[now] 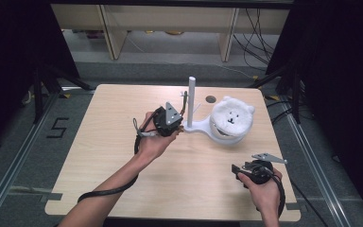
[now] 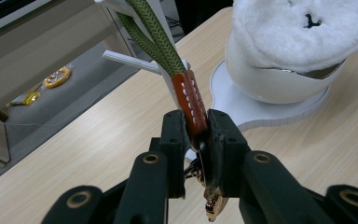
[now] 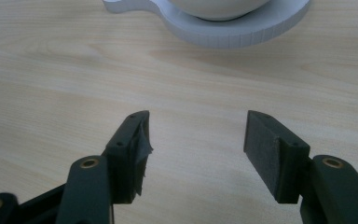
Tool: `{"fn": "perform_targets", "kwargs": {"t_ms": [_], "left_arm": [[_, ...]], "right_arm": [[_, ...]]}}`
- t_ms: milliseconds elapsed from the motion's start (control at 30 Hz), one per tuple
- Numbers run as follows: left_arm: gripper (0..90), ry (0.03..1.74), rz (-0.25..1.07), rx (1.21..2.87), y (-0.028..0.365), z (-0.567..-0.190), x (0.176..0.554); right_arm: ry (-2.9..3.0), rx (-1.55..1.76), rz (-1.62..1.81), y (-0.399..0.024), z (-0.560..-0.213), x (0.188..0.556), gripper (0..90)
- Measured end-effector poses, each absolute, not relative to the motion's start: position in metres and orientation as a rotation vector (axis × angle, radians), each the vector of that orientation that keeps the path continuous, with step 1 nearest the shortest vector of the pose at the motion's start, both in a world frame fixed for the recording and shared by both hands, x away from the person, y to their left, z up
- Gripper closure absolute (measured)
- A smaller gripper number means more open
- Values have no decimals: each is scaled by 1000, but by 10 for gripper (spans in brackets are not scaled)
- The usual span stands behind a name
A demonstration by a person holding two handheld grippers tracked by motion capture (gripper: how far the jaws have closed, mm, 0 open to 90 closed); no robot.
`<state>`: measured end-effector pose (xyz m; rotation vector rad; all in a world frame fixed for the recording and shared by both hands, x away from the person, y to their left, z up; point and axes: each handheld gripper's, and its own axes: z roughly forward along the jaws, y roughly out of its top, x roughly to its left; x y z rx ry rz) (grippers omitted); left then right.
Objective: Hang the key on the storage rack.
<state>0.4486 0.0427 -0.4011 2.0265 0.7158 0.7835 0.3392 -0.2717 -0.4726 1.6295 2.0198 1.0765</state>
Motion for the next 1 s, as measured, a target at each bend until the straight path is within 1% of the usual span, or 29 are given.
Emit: {"fn": "perform_targets", "kwargs": {"t_ms": [233, 267, 300, 333, 500, 600, 833, 1000], "left_arm": [[758, 722, 742, 2003, 41, -407, 453], [754, 713, 746, 2019, 43, -406, 454], [750, 729, 732, 1993, 42, -408, 454], [745, 716, 735, 2021, 44, -408, 454], [716, 723, 698, 2006, 50, -410, 454], [702, 729, 691, 1974, 56, -410, 450], [674, 734, 677, 1987, 82, -411, 440], [624, 751, 671, 1980, 103, -411, 432]], "right_arm": [[2016, 1639, 1064, -272, -472, 339, 416], [2015, 1653, 1061, -271, -472, 338, 416], [2013, 1654, 1067, -272, -472, 338, 416], [2012, 1653, 1070, -272, -472, 338, 416], [2010, 1652, 1073, -272, -472, 338, 416], [2011, 1655, 1069, -272, -472, 338, 416], [2007, 1652, 1063, -272, -472, 339, 416], [2006, 1654, 1064, -272, -472, 339, 416]]}}
